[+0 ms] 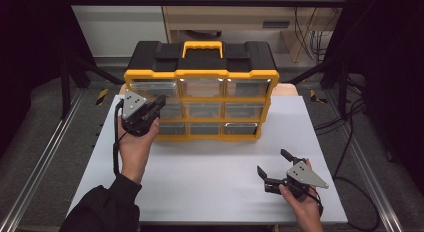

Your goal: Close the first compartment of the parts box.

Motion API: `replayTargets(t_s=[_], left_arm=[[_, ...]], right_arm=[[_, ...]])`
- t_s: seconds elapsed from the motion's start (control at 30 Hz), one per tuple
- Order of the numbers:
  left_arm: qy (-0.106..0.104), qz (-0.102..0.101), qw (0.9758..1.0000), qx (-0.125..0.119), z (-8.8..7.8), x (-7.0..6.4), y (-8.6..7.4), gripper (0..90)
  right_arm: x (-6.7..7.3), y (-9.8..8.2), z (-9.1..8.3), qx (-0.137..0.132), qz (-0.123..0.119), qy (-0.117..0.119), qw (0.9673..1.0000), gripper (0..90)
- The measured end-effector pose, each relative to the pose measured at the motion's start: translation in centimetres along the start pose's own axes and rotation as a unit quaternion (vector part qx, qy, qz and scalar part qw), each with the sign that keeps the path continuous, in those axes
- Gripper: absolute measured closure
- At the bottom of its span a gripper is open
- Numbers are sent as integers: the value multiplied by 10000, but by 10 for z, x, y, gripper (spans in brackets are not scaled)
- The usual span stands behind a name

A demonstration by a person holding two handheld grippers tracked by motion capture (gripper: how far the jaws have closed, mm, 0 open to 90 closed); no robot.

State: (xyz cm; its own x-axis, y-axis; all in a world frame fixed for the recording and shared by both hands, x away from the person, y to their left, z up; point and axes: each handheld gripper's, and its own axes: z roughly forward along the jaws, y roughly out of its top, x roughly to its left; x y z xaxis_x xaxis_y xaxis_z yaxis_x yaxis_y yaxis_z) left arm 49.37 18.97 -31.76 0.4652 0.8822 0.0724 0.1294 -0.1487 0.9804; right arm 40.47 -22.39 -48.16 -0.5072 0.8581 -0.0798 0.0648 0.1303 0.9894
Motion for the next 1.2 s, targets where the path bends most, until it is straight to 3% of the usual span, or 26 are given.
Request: replayTargets(t_s=[1.2], left_arm=[[155, 6, 9998, 98, 10, 9, -3, 891]], right_arm=[[1, 0, 1, 12, 1, -8, 10000, 41]])
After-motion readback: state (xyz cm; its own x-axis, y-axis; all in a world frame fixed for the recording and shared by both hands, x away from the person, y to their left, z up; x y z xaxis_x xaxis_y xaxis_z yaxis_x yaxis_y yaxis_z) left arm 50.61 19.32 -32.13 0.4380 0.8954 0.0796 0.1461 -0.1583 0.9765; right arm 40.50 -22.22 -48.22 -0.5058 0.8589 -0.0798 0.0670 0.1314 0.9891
